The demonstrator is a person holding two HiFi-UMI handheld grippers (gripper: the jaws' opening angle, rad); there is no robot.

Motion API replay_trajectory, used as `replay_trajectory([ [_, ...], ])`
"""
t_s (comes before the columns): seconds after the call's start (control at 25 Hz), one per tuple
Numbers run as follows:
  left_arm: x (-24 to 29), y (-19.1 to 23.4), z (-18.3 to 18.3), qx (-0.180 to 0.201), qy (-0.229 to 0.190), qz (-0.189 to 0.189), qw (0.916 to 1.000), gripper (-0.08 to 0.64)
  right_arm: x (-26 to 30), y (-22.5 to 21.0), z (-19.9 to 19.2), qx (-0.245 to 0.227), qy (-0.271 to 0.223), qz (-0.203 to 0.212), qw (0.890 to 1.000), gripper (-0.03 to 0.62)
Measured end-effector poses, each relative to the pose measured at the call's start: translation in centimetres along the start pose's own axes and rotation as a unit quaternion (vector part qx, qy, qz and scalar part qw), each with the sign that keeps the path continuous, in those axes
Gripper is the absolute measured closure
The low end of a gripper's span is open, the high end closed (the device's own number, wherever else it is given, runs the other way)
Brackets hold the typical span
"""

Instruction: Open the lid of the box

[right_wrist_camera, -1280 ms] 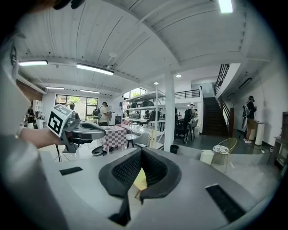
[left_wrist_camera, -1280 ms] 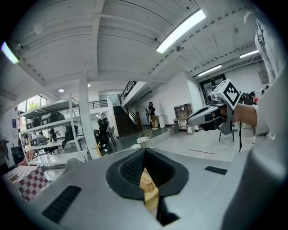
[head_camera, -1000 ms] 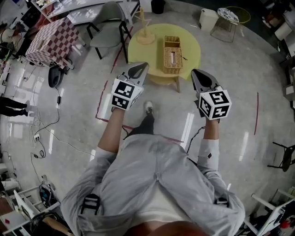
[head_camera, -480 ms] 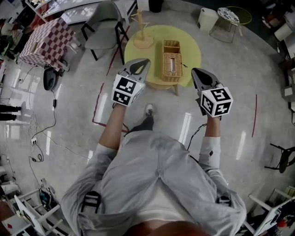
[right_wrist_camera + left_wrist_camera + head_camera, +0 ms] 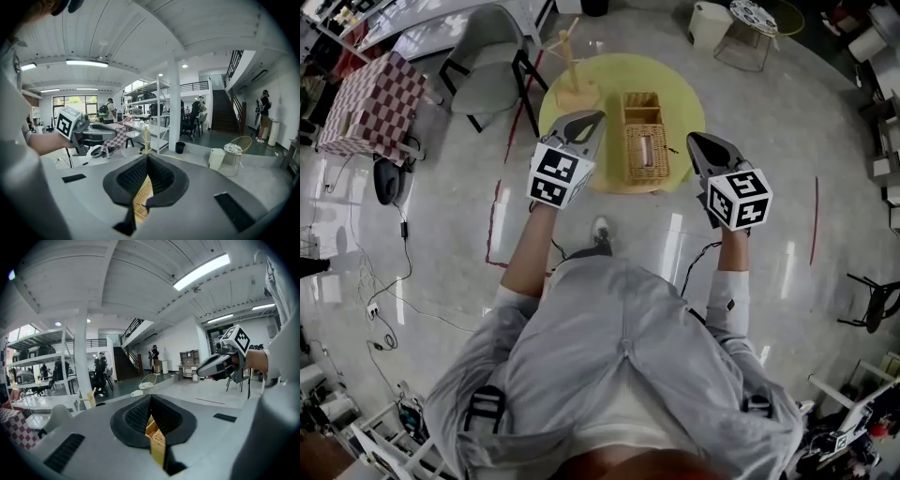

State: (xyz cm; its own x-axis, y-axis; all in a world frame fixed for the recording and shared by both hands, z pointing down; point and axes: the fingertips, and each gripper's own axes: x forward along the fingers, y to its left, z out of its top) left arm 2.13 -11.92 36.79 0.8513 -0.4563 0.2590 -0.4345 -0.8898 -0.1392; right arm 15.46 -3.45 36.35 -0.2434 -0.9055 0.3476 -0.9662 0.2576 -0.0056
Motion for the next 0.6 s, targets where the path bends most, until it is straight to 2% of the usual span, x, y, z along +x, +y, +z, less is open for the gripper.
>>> replay_trajectory([
  [0.2,4.2,2.9,-1.9,-0.011,0.014,-0.022,0.9996,0.532,3.9,-3.0,-0.7,-0.036,0.041,-0.052,0.997,0.569],
  [0.44,7.4,4.7,-3.7,-0.028,0.03,-0.044,0.9982,0.532,7.1,-5.4,-2.4,-0.023,0.073,-0.067,0.995,0.569],
  [0.6,9.6,4.8,-5.6,-0.045,0.053,-0.055,0.9961,0.531,8.7,-7.5,-4.4,-0.01,0.092,-0.055,0.994,0.568],
])
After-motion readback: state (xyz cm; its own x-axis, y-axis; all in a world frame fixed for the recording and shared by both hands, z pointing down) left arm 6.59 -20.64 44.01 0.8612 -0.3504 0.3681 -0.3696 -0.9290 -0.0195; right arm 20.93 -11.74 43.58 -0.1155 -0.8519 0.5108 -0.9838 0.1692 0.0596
